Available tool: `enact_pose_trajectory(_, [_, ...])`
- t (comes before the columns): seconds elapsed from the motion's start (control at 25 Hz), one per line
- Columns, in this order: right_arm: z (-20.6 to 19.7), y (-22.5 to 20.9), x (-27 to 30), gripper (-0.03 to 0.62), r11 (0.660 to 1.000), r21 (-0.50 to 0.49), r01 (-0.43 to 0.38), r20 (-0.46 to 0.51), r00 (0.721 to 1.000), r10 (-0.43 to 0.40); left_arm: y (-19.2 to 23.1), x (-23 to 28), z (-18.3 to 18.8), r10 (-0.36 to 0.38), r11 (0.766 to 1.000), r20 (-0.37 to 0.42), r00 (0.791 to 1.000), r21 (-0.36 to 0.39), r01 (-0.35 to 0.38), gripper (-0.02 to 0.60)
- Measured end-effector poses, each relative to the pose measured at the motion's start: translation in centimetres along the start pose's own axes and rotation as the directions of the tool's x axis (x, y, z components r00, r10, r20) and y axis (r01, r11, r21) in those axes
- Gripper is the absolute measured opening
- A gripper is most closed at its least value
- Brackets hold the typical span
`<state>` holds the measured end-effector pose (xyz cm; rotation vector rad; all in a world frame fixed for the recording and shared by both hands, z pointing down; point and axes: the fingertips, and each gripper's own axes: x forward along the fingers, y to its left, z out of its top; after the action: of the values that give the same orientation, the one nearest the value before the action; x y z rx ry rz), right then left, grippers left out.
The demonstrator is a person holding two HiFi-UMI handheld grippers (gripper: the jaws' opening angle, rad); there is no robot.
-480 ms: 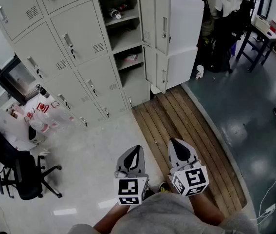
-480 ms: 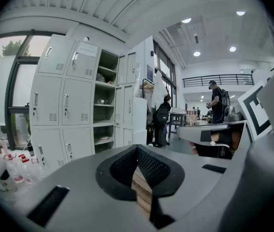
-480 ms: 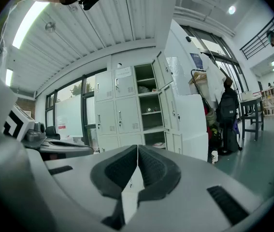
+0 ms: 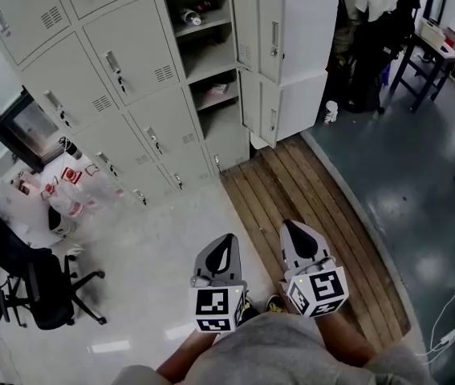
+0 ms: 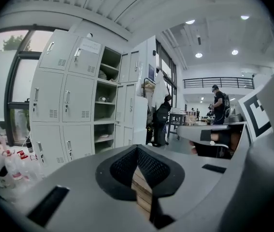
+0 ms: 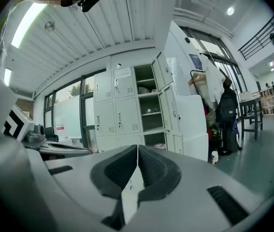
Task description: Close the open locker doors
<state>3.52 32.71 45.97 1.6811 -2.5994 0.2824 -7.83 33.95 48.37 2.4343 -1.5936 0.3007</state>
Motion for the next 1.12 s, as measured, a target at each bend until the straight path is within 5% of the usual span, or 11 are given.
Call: enact_pose_trajectory(1.12, [0.3, 3.6, 1.9, 0.029, 0.996, -0.057, 0.074, -0.018, 0.997, -0.075, 4.4, -0.6, 0.6, -0.049, 0.998, 0.043, 0.998, -0.024, 0.050, 0.009])
